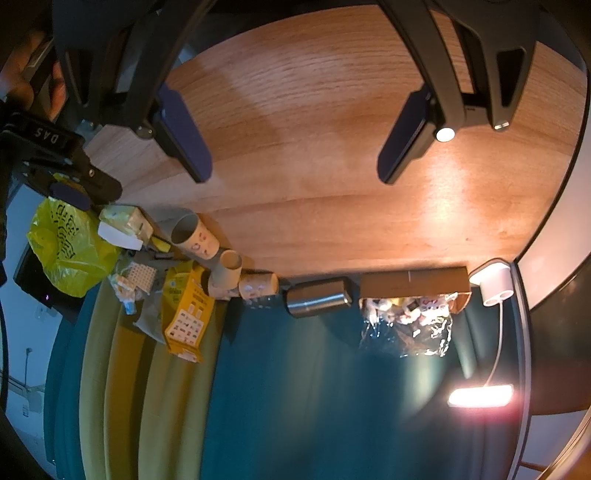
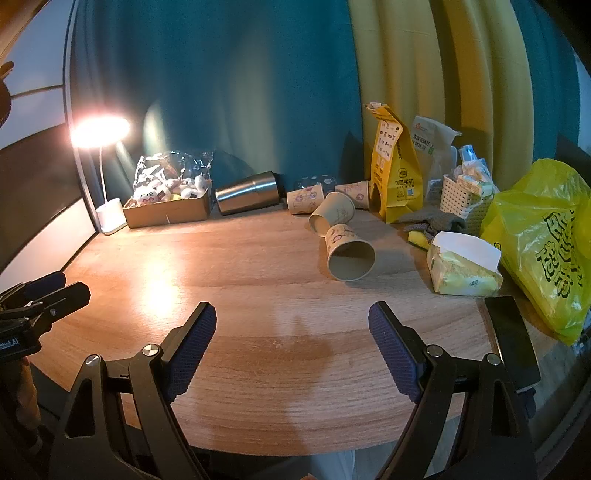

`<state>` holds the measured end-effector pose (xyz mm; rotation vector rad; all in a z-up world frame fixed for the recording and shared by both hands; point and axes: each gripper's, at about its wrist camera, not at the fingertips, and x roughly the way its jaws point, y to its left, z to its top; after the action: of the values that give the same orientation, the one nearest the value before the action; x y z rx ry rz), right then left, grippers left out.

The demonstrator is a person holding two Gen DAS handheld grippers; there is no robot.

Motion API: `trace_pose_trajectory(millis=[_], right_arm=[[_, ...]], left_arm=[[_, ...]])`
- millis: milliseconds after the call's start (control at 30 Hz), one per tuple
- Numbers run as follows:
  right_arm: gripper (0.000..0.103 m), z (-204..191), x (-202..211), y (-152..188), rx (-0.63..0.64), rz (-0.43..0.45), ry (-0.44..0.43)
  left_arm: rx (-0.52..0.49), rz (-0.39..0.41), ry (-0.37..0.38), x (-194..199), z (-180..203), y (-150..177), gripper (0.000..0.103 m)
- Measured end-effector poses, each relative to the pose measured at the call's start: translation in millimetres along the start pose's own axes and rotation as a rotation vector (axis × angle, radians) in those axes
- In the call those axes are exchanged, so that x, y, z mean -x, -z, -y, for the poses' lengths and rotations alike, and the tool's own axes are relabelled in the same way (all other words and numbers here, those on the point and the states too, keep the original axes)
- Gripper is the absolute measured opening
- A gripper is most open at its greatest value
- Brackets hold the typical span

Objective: Flip cup upside down

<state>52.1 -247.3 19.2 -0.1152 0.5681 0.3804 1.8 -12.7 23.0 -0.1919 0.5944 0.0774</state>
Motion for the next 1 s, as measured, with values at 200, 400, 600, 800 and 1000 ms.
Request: trace_pose_trajectory(millis=[200,400,600,800,1000], right_arm=[[0.087,0.2,-0.4,-0.5,0.000,0.000,0.000],[0.087,0.4,-1.0,-1.7,-0.001,-0.001,0.001],[0.087,1.6,-2.5,-1.6,-0.001,-0.001,0.000],[0.087,5.3,-10.1,-6.6,-0.007,-0.009,0.001],[0.087,13.0,-29.5,-11.2,-0.014,-0.018,0.003]], left_arm=[[0.000,0.004,0.001,-0.1,-0.7,-1.5,0.092],[-0.001,0.006,0.000,-0.6,-0.9,-4.1,0.092],[-0.001,0.005,0.001,-1.0,-1.1,-4.2,0.092],[-0.001,-0.010,0.000,-9.8,0.9,-7.7,0.092],[-0.010,-0.051,0.008,-33.2,3.4,-11.4,0.092]])
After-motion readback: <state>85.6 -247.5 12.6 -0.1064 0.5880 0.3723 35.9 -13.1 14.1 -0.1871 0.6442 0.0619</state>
